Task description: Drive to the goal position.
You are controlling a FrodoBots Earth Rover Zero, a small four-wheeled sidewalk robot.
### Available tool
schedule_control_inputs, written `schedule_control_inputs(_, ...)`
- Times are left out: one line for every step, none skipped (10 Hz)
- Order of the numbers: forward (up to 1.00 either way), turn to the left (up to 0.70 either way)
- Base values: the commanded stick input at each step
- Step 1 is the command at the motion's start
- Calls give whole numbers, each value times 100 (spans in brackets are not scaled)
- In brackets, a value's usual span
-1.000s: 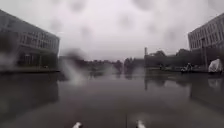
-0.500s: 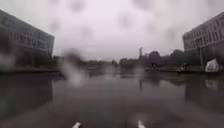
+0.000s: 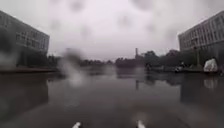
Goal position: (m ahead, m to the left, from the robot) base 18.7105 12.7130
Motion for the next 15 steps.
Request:
schedule_control_inputs(70,1)
schedule_control_inputs(70,1)
schedule_control_inputs(70,1)
schedule_control_inputs(70,1)
schedule_control_inputs(70,1)
schedule_control_inputs(70,1)
schedule_control_inputs(70,1)
schedule_control_inputs(70,1)
schedule_control_inputs(70,1)
schedule_control_inputs(70,1)
schedule_control_inputs(70,1)
schedule_control_inputs(70,1)
schedule_control_inputs(70,1)
schedule_control_inputs(70,1)
schedule_control_inputs(70,1)
